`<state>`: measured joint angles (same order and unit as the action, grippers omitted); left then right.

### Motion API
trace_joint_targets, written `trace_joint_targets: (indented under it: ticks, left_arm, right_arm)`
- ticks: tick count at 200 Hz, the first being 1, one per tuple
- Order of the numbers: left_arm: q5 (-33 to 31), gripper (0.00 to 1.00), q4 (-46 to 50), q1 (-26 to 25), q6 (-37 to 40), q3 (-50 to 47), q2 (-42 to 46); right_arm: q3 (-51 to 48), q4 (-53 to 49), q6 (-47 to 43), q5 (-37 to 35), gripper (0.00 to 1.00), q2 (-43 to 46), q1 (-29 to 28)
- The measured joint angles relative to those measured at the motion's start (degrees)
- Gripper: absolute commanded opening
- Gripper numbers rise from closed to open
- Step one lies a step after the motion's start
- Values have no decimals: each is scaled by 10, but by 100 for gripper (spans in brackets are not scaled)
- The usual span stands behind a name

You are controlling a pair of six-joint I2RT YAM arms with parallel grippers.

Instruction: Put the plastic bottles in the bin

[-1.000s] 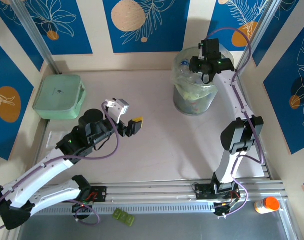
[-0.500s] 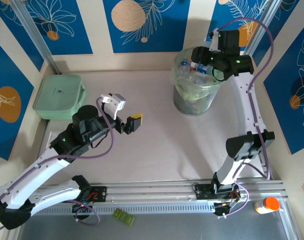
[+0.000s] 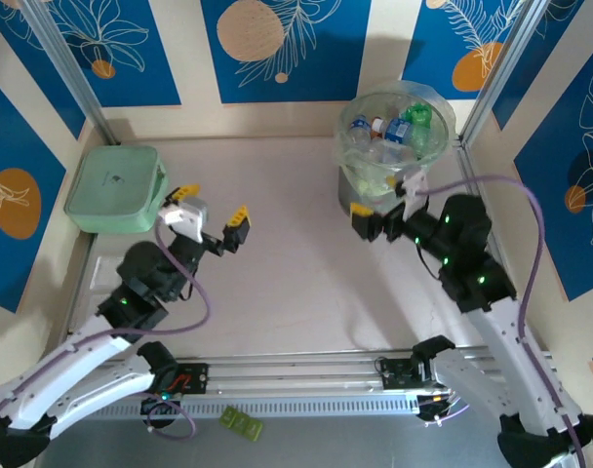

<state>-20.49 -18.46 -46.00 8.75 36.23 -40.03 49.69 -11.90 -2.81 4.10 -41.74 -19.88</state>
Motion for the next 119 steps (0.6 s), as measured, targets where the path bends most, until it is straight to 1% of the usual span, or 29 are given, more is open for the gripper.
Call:
trace_joint_targets:
  ticks: [8, 24, 34, 45, 54, 68, 102, 119]
  left_arm:
    - [5, 99, -23, 0, 41, -30, -9]
    - [5, 99, -55, 1, 104, -54, -46]
    - [5, 99, -69, 4, 138, -62, -74]
    - [6, 99, -82, 13, 158, -68, -99]
    - [8, 99, -92, 26, 160, -71, -122]
    - [7, 99, -111, 60, 151, -82, -155]
    - [-6, 99, -139, 172, 92, -132, -212]
    - [-13, 99, -147, 211, 74, -147, -240]
  right_arm:
    - [-53, 24, -18, 0, 99, 20, 0]
    - [-154, 75, -48, -9, 99, 44, 0]
    - [-205, 113, -58, -20, 99, 45, 1]
    - [-257, 158, -59, -35, 99, 36, 5]
    - [-290, 191, -57, -38, 99, 19, 17]
    - [-320, 237, -55, -37, 99, -22, 47]
    - [-324, 332, -60, -45, 99, -125, 94]
    - [-324, 365, -62, -61, 99, -167, 109]
